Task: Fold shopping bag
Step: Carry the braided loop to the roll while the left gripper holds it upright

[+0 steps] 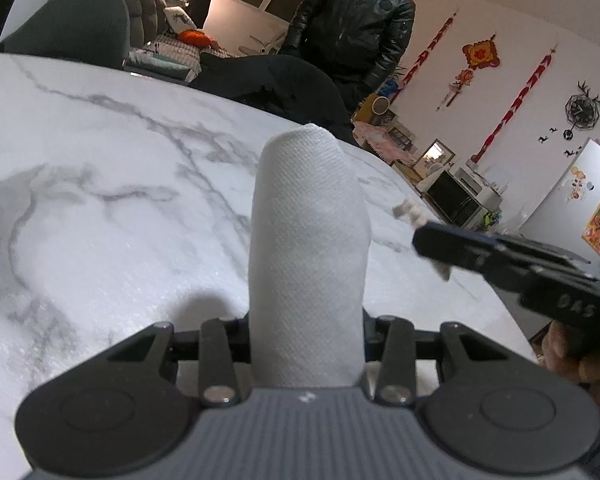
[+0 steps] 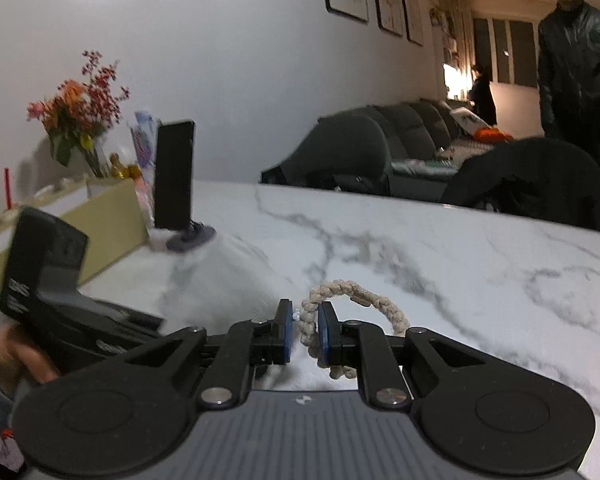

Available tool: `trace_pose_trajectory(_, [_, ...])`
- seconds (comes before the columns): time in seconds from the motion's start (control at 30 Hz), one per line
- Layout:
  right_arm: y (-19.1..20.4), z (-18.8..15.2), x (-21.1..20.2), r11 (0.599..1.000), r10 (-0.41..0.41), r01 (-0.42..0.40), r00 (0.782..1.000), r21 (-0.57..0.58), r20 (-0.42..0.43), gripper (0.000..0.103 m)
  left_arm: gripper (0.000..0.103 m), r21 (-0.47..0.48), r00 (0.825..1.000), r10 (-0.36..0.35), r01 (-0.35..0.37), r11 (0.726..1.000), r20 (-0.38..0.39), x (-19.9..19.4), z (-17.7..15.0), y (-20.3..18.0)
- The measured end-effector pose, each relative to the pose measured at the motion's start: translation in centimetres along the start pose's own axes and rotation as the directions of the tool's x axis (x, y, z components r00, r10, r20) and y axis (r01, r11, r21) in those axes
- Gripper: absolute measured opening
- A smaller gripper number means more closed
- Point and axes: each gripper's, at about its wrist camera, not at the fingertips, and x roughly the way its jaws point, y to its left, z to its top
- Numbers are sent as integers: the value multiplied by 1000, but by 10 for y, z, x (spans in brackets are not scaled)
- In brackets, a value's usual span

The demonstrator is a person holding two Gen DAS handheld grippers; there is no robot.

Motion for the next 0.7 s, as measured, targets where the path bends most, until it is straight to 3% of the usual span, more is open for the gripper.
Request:
trace_pose_trajectory(0.33, [24,14,-3,996,84,-83,996,-35,39,14,37,-64,998,-60,59,996,-22,15,2,4])
trace_pose_trajectory(0.7, [35,10,9,991,123,-124,992,-50,-26,14,37,-141,987,-151,144,980,-45,31,2,4])
